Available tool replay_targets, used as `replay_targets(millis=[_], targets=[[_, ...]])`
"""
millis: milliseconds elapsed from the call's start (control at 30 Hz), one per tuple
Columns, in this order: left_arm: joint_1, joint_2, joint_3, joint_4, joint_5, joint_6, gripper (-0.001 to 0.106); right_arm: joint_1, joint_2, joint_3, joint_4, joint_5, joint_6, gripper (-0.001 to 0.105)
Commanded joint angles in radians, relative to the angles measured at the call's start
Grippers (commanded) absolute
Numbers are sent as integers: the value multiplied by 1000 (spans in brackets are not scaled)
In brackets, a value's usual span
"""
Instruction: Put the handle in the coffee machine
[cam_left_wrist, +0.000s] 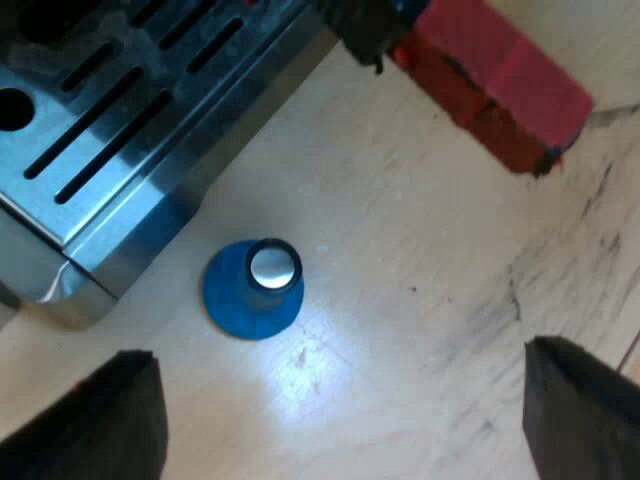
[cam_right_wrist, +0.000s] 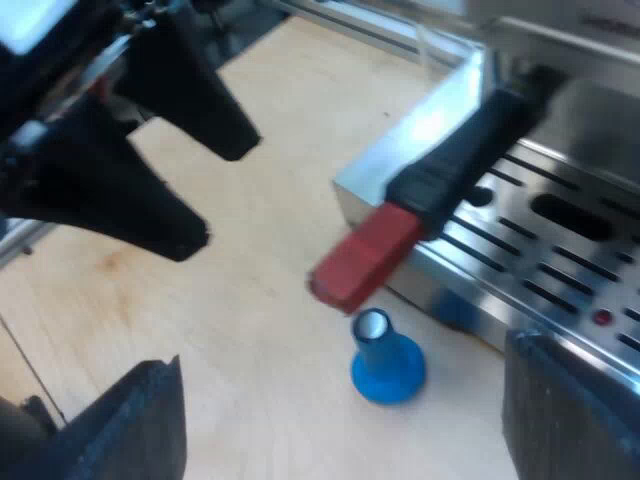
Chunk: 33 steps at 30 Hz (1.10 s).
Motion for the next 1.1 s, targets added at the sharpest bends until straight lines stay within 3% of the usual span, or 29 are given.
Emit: replay_targets(millis=[33,233,433,633,833,1100], targets=[[3,-8,-22,-19,1,-194,75,-62,-6,-60,91,-52,-5,67],[3,-20,-90,-42,-92,-261,75,-187,-8,-130,205,-80,-5,67],[3,-75,-176,-74,-175,-263,75,-307,-8,-134,255,-145,-5,67],[3,-156,-188,-79,-257,-295,75,-527,-23,-134,323,-206,0,67],[3,-220,-188,-90,-262,-312,75,-675,-60,-134,379,-208,-29,67],[3,-316,-188,-93,-284,-314,75,-961,-115,-134,462,-278,-150,67]])
